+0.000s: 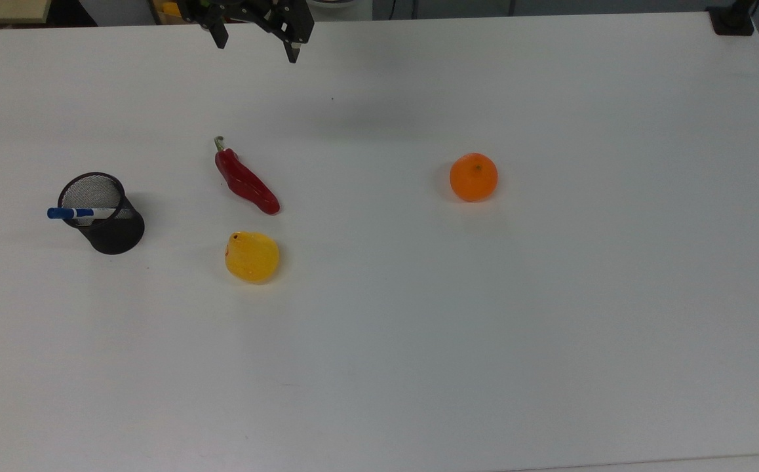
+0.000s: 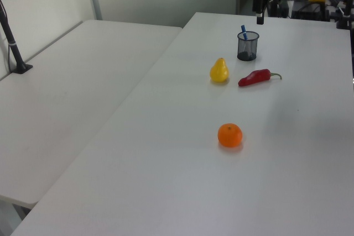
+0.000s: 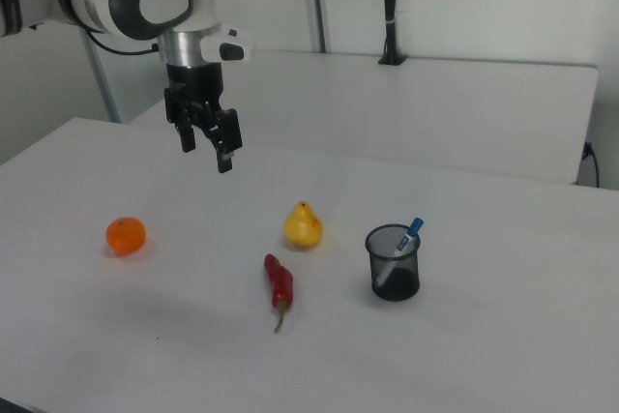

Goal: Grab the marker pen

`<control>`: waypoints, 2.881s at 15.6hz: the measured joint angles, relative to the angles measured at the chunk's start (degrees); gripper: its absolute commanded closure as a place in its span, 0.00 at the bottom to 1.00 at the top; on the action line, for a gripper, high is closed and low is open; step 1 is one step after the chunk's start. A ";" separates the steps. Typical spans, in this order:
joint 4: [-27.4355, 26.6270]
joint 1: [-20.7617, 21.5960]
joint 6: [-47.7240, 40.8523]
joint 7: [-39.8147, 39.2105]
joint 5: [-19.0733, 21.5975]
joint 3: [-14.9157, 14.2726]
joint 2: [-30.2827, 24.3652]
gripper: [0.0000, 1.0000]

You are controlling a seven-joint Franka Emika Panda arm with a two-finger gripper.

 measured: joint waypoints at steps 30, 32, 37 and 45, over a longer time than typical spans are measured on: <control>0.04 -1.02 -1.38 -0.24 -4.59 -0.21 -0.09 0.00; 0.04 -2.43 0.39 -0.26 -4.69 -0.28 0.00 0.00; -0.05 -6.41 8.76 -0.68 -4.70 -0.39 1.03 0.00; -0.07 -8.71 18.75 -0.69 -4.58 -0.41 4.64 0.00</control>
